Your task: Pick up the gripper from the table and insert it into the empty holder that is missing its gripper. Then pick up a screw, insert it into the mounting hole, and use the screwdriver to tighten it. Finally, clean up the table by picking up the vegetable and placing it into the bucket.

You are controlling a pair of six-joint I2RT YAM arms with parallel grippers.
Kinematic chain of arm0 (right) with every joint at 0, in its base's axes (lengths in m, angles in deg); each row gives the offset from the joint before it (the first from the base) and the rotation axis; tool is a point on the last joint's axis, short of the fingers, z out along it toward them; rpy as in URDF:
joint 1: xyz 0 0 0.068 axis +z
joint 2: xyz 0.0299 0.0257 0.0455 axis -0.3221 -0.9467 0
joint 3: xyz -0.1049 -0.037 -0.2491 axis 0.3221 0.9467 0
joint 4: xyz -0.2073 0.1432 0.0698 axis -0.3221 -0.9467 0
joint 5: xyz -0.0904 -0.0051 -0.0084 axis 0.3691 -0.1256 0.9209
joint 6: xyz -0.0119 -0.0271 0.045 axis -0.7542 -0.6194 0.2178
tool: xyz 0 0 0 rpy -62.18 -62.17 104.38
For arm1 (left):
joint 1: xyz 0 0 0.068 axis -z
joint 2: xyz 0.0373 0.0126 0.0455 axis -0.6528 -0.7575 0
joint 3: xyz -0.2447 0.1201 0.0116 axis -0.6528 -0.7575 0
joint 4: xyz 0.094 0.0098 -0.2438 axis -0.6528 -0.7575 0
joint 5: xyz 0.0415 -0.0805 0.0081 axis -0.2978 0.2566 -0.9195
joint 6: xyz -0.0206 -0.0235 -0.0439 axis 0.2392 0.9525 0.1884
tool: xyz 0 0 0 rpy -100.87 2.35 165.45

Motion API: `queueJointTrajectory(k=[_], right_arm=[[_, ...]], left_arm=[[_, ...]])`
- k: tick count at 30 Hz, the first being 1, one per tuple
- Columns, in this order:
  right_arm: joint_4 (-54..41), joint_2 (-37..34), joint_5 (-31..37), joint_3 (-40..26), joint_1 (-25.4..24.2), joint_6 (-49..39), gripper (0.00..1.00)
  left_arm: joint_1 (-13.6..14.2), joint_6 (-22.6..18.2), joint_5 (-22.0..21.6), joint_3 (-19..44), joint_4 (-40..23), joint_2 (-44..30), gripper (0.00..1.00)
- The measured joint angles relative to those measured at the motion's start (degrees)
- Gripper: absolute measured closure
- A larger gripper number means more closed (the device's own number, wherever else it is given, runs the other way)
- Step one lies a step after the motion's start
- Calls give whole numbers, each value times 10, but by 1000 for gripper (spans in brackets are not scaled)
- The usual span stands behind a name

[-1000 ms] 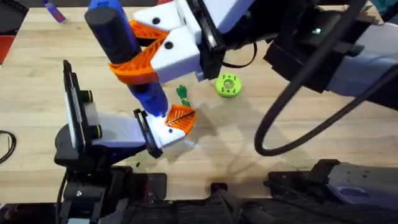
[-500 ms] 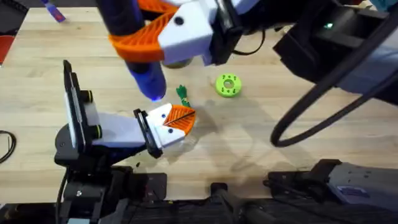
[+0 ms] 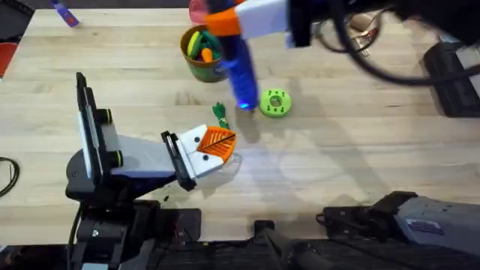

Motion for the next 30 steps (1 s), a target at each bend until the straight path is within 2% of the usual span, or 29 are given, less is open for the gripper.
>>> queueJointTrajectory(k=[2, 6, 10, 16, 21, 30], right_arm=[[-95, 0, 44, -40, -18, -49, 980], [-215, 1, 112, -98, -50, -151, 980], [-295, 5, 179, -114, -71, -247, 980], [-424, 4, 307, -115, -77, -368, 980], [-454, 2, 403, -114, -85, -414, 980], [-417, -84, 473, -64, -122, -450, 980]], left_arm=[[0, 0, 0, 0, 0, 0, 988], [0, 0, 0, 0, 0, 0, 988], [0, 0, 0, 0, 0, 0, 988], [0, 0, 0, 0, 0, 0, 988], [0, 0, 0, 0, 0, 0, 988], [0, 0, 0, 0, 0, 0, 988]])
